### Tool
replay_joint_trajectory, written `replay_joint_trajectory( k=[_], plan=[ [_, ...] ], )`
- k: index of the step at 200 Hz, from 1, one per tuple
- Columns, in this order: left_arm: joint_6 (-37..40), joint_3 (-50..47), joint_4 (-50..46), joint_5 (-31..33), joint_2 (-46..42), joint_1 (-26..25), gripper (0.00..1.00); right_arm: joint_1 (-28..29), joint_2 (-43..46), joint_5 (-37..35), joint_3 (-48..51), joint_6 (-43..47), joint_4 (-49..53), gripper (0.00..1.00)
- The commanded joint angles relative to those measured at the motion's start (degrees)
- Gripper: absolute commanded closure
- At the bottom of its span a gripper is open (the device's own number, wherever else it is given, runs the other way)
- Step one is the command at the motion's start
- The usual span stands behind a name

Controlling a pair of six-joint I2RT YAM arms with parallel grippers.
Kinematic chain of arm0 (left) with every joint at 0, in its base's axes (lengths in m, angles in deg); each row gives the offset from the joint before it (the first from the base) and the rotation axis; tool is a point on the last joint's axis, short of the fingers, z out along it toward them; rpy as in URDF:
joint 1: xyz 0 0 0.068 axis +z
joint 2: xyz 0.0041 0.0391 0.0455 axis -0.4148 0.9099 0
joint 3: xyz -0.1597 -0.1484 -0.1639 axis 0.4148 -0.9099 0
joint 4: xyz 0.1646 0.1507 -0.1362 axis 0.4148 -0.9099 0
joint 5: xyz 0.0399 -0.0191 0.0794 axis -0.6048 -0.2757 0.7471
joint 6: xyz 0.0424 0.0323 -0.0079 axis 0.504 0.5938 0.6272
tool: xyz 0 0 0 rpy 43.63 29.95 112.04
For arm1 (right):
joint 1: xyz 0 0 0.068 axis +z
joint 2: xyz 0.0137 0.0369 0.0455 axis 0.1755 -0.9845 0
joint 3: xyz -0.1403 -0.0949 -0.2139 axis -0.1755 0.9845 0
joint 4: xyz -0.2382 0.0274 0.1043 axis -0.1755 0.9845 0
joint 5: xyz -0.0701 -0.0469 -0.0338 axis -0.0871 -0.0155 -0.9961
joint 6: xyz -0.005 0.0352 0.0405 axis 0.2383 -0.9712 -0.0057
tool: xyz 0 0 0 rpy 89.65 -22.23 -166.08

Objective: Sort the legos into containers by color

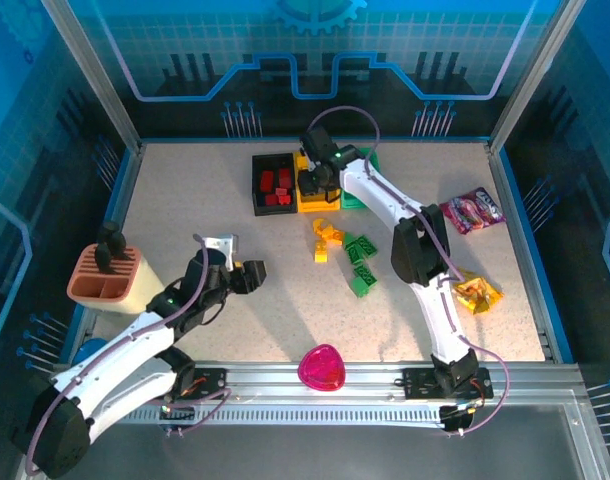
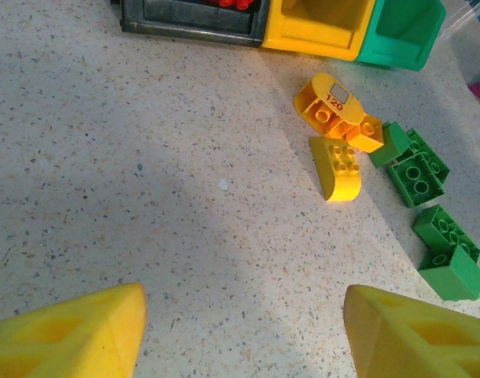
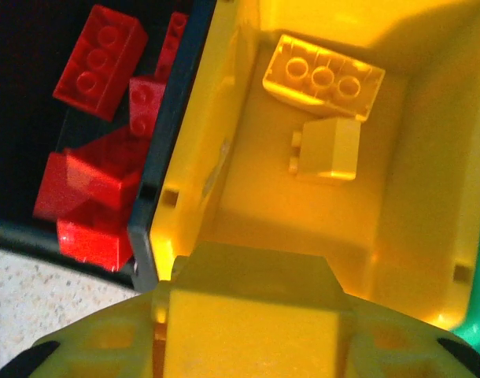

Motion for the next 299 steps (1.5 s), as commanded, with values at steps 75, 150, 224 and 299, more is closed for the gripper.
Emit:
replay_joint_trajectory(
  k=[75, 150, 224, 299],
  plan=[
    [-0.66, -0.51, -2.09, -0.32, -1.68, -0.6, 0.33, 0.13, 8.09, 0.14, 5.52, 0.72, 0.34, 0.07],
    [-0.84, -0.93, 3.23, -1.19, 3.86, -1.21, 0.34, -0.31, 32.6, -1.41, 45.67, 0.56, -11.7, 0.14],
    [-0.84, 0.59, 5.58, -1.32, 8.76, -2.82, 0.34, -0.05, 34.33, -0.98, 57.04, -1.23, -15.11, 0.23],
    [-0.95, 1.11, 3.98, -0.53, 7.17, -3.07, 0.35, 0.13, 27.12, -3.53, 51.75, 2.04, -13.2, 0.37]
  ],
)
